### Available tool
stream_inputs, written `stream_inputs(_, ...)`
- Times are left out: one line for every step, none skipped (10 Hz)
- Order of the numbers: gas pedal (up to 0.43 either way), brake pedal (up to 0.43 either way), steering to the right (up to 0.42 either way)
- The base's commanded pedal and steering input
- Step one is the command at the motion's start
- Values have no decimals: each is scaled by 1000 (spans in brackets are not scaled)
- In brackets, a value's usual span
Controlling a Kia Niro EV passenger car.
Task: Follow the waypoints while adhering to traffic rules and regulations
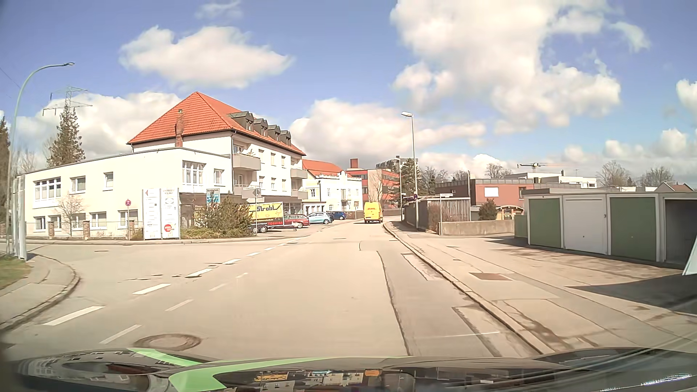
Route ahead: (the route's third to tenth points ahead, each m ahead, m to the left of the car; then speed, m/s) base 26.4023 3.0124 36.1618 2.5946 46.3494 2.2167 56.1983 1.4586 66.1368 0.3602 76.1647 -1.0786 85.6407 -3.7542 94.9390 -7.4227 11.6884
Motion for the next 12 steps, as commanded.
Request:
stream_inputs(47, 0, -5)
stream_inputs(47, 0, -4)
stream_inputs(47, 0, -4)
stream_inputs(47, 0, -4)
stream_inputs(47, 0, -4)
stream_inputs(47, 0, -4)
stream_inputs(47, 0, -4)
stream_inputs(47, 0, -4)
stream_inputs(47, 0, -4)
stream_inputs(47, 0, -4)
stream_inputs(47, 0, -2)
stream_inputs(47, 0, 1)
